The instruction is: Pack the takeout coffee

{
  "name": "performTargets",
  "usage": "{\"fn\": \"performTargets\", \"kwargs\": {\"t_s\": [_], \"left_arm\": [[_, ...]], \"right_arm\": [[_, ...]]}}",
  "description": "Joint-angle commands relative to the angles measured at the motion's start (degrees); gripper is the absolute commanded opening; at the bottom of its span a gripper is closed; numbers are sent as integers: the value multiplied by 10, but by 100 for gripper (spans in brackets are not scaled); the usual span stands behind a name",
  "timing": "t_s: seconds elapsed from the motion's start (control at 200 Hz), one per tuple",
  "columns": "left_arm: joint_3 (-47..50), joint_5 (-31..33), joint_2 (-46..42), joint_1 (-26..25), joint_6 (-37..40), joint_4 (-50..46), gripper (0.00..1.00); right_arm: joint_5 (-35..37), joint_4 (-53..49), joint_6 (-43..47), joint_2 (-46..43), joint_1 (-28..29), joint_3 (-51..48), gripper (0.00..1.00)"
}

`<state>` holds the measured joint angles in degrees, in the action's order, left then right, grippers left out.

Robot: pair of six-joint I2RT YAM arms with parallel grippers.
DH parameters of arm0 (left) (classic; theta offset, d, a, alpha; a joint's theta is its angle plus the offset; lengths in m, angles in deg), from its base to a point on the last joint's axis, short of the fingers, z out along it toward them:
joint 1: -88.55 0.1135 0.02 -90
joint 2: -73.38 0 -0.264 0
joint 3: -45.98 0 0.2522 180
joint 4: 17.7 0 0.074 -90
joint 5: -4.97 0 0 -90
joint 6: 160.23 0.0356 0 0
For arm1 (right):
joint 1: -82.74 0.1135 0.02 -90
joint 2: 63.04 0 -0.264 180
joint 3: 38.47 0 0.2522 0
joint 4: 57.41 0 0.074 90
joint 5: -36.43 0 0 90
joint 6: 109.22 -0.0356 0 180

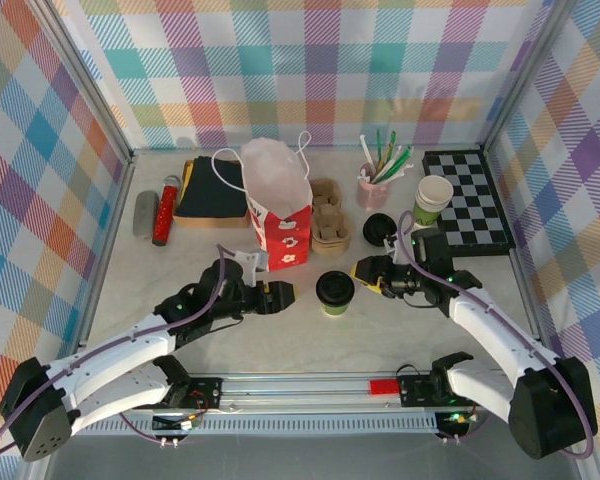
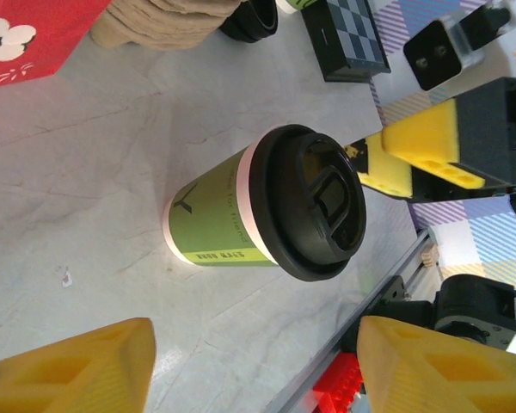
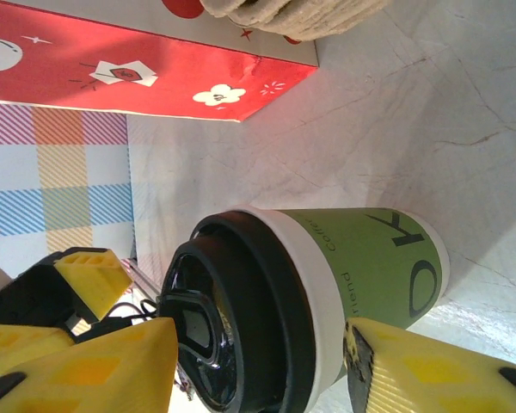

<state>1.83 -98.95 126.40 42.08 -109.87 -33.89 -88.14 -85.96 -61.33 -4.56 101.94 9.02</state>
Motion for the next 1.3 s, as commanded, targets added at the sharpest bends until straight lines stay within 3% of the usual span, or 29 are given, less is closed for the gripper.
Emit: {"fn": "performTargets", "kwargs": {"t_s": [0.0,0.575,0.71,1.296], "left_arm": [[-24,1,31,-15,-3,47,59],[-68,-26,148,-42,-28,125,59],[-74,-26,161,-44,-28,132,58],[-92,-31,199,-49,-30,149,58]], "right_arm": [[9,-30,22,-11,3,19,54],[18,-56,32,-33,3,19,55],[17,-56,32,-36,3,18,63],[23,-61,32,-47,3,16,63]]}}
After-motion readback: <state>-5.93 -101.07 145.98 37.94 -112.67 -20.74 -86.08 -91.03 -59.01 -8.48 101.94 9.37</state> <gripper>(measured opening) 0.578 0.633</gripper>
